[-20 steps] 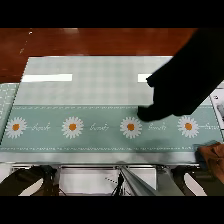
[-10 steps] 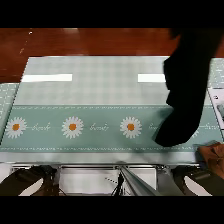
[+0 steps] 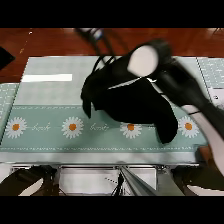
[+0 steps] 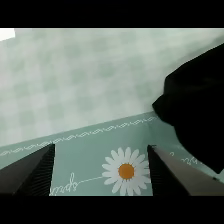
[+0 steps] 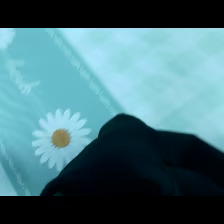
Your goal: Fold the shirts.
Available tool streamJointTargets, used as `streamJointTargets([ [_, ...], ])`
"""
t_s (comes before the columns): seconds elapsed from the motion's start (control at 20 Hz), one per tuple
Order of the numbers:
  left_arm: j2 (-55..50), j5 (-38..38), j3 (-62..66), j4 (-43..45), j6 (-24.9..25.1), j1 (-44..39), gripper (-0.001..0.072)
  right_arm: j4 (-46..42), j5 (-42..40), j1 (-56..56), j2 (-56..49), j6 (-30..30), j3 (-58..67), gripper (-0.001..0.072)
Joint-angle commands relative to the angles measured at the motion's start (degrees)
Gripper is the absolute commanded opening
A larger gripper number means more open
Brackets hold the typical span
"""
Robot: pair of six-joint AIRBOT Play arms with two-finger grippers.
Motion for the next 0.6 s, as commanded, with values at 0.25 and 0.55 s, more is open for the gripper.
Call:
streamJointTargets([
  [0.25, 0.02, 2.40, -15.50, -0.44, -3.67, 0.02, 0.0706, -0.46, 3.50, -1.18, -5.88, -0.83, 0.04, 0.0556],
  [0.55, 0.31, 14.56, -38.14, -11.26, -5.11, 0.02, 0.0706, -24.74, 13.73, -21.07, 6.99, 0.85, 0.02, 0.0555],
])
